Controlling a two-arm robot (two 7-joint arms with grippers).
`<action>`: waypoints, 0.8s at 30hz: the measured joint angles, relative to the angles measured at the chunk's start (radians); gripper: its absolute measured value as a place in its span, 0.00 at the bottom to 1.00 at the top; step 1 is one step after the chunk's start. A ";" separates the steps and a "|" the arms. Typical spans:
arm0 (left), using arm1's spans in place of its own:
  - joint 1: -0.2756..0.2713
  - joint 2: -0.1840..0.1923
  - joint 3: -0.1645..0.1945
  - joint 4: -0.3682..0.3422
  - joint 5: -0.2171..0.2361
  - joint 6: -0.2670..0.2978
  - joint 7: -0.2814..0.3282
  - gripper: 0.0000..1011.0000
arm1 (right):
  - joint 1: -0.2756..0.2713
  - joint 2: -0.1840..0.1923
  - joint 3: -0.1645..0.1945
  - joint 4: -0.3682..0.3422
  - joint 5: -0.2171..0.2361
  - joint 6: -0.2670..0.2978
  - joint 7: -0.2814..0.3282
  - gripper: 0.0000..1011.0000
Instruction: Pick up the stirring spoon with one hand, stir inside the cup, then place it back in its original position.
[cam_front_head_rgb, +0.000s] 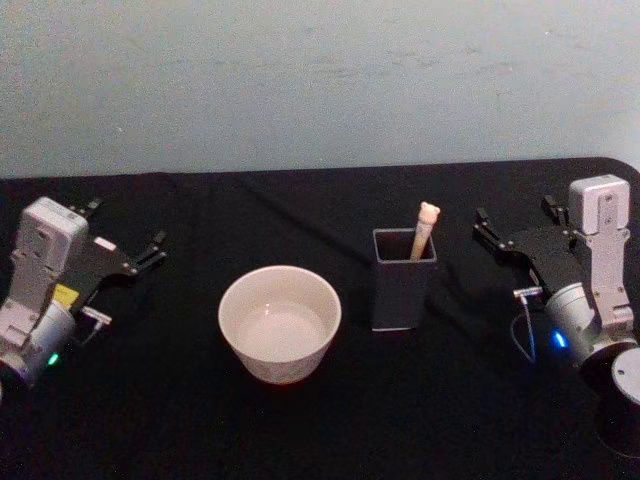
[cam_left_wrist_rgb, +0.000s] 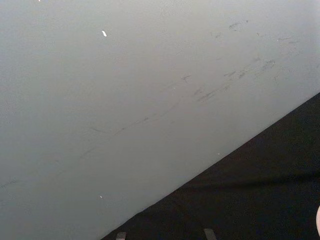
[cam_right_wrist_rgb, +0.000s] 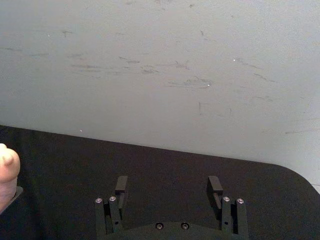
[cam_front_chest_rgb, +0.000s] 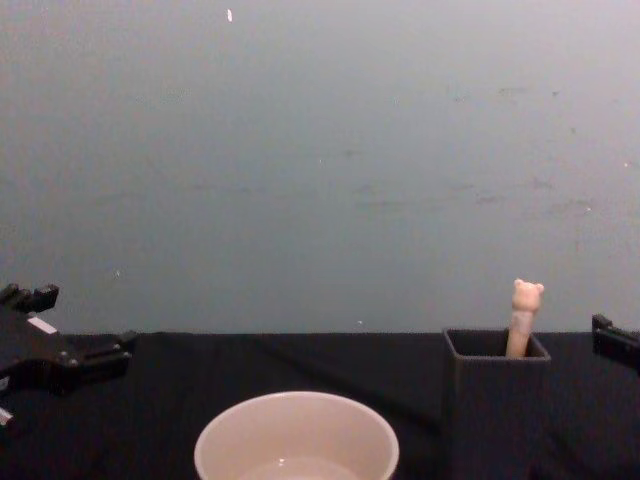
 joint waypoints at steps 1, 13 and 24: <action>0.000 0.000 0.000 0.000 0.000 0.000 0.000 0.99 | 0.000 0.000 0.000 0.000 0.000 0.000 0.000 0.99; 0.000 0.000 0.000 0.000 0.000 0.000 0.000 0.99 | 0.000 0.000 0.000 0.000 0.000 0.000 0.000 0.99; 0.000 0.000 0.000 0.000 0.000 0.000 0.000 0.99 | 0.000 0.000 0.000 0.000 0.000 0.000 0.000 0.99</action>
